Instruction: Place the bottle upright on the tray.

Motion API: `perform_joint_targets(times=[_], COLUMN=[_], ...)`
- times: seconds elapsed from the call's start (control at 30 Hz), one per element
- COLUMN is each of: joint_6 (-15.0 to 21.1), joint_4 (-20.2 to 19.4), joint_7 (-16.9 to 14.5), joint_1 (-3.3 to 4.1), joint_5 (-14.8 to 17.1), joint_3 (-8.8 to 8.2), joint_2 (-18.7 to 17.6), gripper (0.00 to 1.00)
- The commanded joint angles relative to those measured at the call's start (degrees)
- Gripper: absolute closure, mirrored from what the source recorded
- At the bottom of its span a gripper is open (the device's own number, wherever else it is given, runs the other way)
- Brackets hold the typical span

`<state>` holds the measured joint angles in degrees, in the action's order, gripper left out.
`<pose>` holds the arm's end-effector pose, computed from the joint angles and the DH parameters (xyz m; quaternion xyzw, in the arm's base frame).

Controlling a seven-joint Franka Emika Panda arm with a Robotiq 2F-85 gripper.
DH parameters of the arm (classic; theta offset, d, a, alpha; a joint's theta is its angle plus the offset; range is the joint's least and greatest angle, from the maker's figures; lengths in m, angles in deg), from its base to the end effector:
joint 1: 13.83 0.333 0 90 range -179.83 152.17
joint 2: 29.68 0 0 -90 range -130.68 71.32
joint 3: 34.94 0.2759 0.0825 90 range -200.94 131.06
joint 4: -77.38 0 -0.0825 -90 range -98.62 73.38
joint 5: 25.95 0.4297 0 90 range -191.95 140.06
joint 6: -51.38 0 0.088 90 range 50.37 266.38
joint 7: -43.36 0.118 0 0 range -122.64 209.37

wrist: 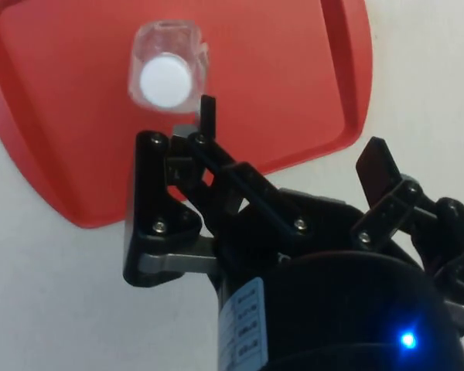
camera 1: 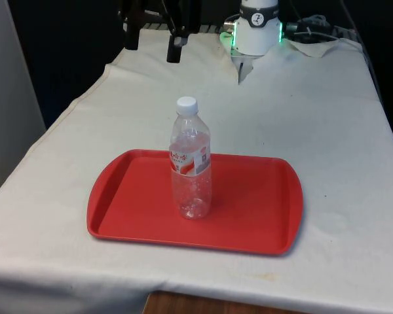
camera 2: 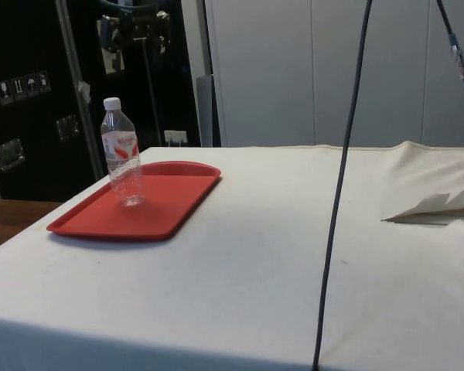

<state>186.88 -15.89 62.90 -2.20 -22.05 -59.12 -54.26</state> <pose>0.7161 -0.1276 0.3599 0.9485 -0.2607 0.1749 0.0432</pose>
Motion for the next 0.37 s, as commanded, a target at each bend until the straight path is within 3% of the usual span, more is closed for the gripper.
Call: perform_joint_targets(times=[0.0,0.03,0.07,0.3,0.33], joint_6=[-1.3,-0.6,-1.9,-6.1,-4.7], joint_4=[0.6,0.3,0.9,3.4,2.8], joint_7=[-0.6,-0.2,-0.7,-1.8,-1.5], joint_1=[-0.4,-0.11,-0.52,-0.97,-0.74], joint_5=[0.4,0.0,0.3,0.1,0.0], joint_3=[0.17,-0.06,0.06,-0.69,-0.74], joint_2=[-0.3,-0.2,-0.5,-1.7,-1.5], gripper=[0.0,0.0,0.0,0.0,0.0])
